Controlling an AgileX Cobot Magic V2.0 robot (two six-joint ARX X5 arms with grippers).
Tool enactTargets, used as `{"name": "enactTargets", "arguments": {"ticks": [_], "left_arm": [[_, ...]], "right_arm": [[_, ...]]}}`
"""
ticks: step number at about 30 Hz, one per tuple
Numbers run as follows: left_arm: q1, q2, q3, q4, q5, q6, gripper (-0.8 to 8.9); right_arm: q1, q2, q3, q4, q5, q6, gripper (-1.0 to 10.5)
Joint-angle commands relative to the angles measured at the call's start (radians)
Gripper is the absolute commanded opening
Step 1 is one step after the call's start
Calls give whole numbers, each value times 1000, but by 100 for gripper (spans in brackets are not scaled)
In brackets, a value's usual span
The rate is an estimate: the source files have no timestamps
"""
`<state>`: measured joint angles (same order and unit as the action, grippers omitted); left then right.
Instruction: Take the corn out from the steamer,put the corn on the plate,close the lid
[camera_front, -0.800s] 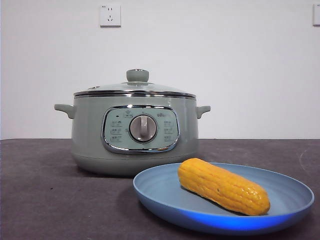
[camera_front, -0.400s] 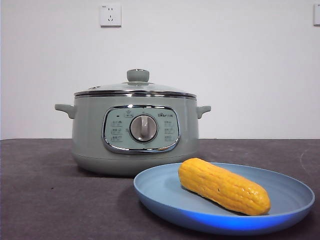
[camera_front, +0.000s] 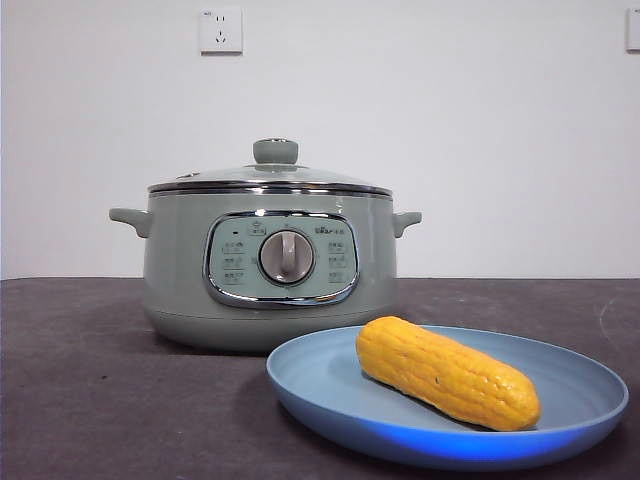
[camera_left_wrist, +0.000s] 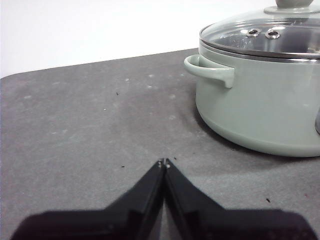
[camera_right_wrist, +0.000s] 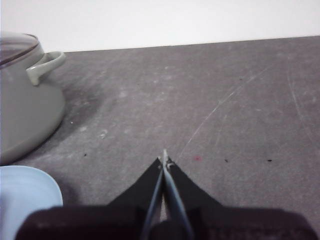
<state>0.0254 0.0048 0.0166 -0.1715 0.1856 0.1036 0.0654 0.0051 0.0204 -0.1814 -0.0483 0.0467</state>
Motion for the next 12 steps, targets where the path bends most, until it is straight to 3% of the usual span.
{"name": "enactTargets", "arguments": {"ticks": [1,12], "left_arm": [[3,-3,-14,5,0,-7,-3],[3,-3,-14,5,0,-7,-3]], "right_arm": [[1,-4,-14,0,2,8,1],[1,0,-14,1,2,8,1]]}}
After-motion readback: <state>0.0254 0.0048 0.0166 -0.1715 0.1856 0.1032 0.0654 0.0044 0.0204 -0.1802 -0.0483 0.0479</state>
